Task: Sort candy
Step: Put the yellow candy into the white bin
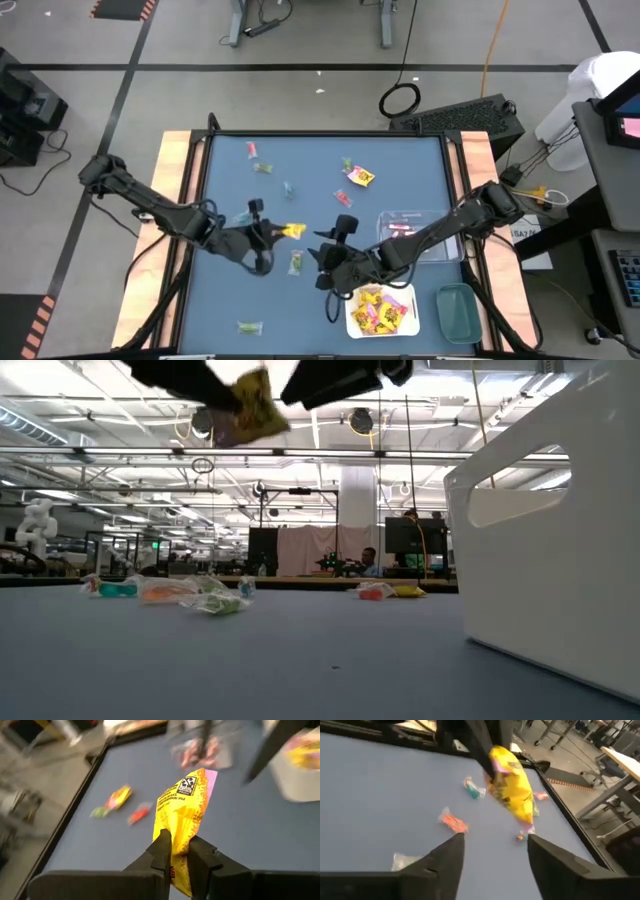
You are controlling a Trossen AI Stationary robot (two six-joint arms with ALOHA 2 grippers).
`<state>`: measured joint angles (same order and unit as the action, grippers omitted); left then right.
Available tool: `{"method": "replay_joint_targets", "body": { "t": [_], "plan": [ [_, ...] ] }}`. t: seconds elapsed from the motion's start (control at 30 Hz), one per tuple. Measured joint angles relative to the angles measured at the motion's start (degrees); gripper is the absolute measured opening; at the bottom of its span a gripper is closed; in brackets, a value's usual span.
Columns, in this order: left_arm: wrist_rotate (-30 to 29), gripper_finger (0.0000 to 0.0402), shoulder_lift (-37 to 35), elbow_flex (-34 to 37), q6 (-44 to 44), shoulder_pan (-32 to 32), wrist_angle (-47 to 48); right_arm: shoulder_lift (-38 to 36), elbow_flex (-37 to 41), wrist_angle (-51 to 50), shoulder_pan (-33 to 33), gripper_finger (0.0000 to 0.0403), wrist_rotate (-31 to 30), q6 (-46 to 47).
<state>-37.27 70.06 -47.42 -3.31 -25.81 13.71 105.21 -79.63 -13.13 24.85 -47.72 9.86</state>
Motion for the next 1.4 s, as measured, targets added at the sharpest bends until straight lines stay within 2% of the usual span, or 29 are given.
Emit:
{"method": "replay_joint_targets", "body": {
  "t": [0.2,0.4,0.57,0.83,1.17,1.27,1.4],
  "plan": [
    [4.12,0.0043,0.48,-0.01,5.24,-2.14,-5.25,0.98,-0.03,5.51,-1.19,0.0264,0.86,-3.01],
    [4.42,0.0043,1.00,-0.02,5.75,-2.55,-8.05,2.64,-0.05,9.49,-1.98,0.0272,7.79,-5.46],
    [5.74,0.0043,1.25,0.00,6.25,-2.34,-9.23,4.79,-0.05,11.97,-2.72,0.0239,7.20,-8.68],
    [5.89,0.0043,2.86,0.07,6.69,-2.37,-8.73,5.07,-0.04,14.92,-3.10,0.0155,7.22,-9.47],
    [5.67,0.0045,4.09,0.07,6.49,-2.33,-10.38,5.09,-0.04,14.43,-2.98,0.0075,7.18,-9.49],
    [5.67,0.0066,4.09,0.07,3.23,-2.33,-10.53,5.09,-0.03,14.42,-2.83,0.0068,7.21,-9.48],
    [5.76,0.0124,4.09,0.07,1.25,-2.39,-10.59,5.09,-0.04,14.05,-2.38,0.0069,7.34,-9.48]
  ]
}}
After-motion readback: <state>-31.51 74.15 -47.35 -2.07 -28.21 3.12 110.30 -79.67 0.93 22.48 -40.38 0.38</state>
